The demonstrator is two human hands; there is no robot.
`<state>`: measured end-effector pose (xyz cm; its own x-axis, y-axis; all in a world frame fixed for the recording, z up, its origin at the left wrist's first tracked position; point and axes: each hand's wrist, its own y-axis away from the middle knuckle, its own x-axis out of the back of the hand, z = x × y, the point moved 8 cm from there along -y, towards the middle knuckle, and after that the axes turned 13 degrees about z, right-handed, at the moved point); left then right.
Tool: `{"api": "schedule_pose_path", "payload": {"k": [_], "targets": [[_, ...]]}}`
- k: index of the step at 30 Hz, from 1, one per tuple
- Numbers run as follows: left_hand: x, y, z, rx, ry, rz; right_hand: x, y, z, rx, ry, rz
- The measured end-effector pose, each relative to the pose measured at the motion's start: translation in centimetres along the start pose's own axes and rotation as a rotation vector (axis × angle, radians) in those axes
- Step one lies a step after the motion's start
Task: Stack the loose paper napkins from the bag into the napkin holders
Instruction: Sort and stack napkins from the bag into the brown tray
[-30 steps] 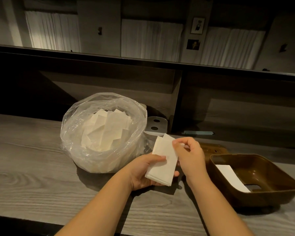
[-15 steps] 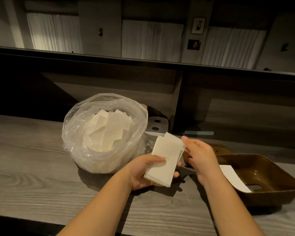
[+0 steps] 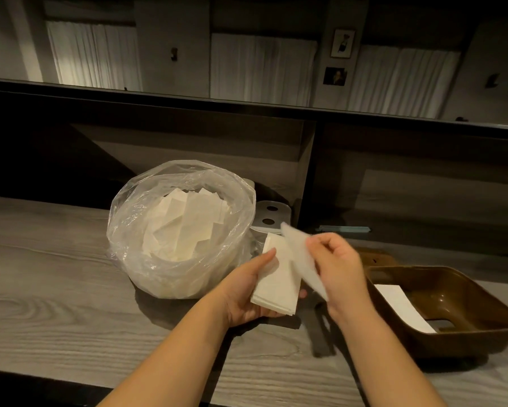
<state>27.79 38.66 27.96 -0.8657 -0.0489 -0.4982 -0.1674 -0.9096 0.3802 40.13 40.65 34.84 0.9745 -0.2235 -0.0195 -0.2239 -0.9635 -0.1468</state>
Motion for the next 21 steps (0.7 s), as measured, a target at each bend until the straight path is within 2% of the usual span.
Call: {"api": "schedule_pose_path", "payload": {"k": [2,5,8,11,14,18,21], "targets": [[-0.3,-0.1,0.0,0.018,0.036,-0.035,-1.2,0.3,1.0,0.072,0.142,0.009],[0.0,0.1,0.2,-0.003,0.021,-0.028,-1.6,0.2,1.8,0.128,0.216,0.078],[0.0,0.5,0.4,-0.056,-0.057,-0.035,-1.2,-0.2,2.3,0.087,0.19,0.123],[0.0,1.0,0.4,-0.038,-0.049,-0.016,-0.9,-0.3,2.3,0.059,0.144,0.12],[-0.5,1.4,0.3,-0.032,-0.09,-0.063,-0.7,-0.2,2.1,0.064,0.137,0.102],[-0.2,1.3,0.3,-0.051,-0.209,-0.091,-1.1,-0.1,1.5,0.104,0.153,0.007],[-0.1,1.6,0.5,-0.08,-0.288,-0.143,-1.7,0.1,1.1,0.099,0.241,-0.218]]}}
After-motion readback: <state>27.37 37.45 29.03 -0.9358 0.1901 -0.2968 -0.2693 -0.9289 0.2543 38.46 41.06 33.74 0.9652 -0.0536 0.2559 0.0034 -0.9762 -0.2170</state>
